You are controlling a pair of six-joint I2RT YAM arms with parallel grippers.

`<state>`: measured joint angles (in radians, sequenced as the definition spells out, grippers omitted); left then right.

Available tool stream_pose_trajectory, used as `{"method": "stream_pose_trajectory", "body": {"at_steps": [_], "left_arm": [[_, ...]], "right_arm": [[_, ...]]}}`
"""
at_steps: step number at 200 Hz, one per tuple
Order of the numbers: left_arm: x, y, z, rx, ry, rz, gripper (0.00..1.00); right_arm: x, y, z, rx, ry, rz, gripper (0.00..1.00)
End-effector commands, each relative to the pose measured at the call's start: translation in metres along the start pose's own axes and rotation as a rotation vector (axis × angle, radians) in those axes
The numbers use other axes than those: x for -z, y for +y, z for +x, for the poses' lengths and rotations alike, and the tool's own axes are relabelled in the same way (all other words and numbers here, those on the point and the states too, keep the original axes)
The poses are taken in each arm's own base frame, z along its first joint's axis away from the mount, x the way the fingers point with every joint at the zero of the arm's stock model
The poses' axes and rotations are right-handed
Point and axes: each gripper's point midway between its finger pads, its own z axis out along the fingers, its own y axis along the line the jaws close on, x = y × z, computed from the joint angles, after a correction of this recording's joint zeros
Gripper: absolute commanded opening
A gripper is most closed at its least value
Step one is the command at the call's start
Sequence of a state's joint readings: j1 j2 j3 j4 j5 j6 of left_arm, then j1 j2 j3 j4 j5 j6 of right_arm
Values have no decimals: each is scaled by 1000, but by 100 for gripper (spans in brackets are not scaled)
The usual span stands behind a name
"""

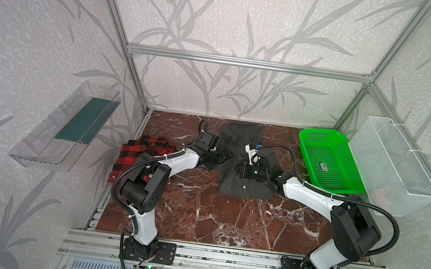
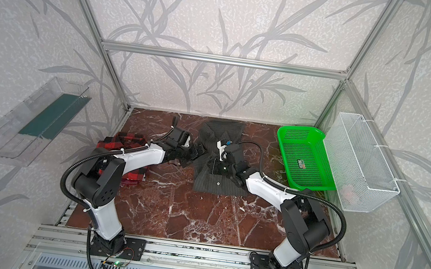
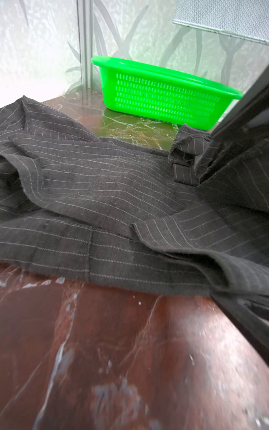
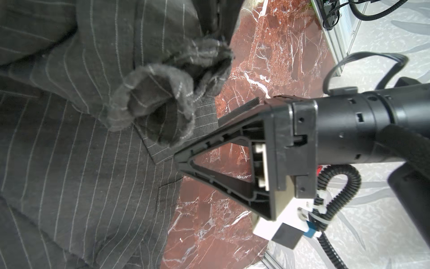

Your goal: Fold and stack the long sleeve shirts

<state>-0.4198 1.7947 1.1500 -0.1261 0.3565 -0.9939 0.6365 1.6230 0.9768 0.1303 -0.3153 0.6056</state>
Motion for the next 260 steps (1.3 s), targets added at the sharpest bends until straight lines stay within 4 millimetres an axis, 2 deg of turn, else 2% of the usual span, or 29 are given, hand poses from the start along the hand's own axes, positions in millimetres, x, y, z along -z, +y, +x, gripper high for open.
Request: {"method": "stream_pose_trajectory", "body": {"at_steps": [1, 31, 59, 108, 127, 156, 184, 207, 232, 260], "left_arm": [[17, 7, -1, -14, -4, -38, 99], [27, 29, -6, -10, -27, -91, 99], [13, 32, 1, 9, 17, -65, 84], [-5, 24, -4, 15, 33, -56, 28], [-14, 19, 0, 8, 48, -57, 0], [-24, 7, 4, 4, 60, -35, 0], [-26, -26, 7, -24, 67, 27, 0], [-32, -44, 15, -27, 72, 75, 0], [-55, -47, 31, 1, 108, 105, 0], [-71, -28, 45, 16, 134, 72, 0]], "right_arm": [[5, 10, -12, 7, -33, -24, 0], [5, 12, -15, 12, -34, -26, 0], [6, 13, -17, 13, -40, -29, 0], [10, 15, -17, 19, -46, -33, 0], [10, 14, -16, 19, -44, -32, 0], [10, 14, -16, 16, -49, -36, 0], [14, 16, -18, 17, -69, -46, 0], [17, 17, -19, 21, -77, -45, 0], [16, 15, -18, 12, -79, -42, 0], [15, 12, -15, 8, -72, -39, 0]]}}
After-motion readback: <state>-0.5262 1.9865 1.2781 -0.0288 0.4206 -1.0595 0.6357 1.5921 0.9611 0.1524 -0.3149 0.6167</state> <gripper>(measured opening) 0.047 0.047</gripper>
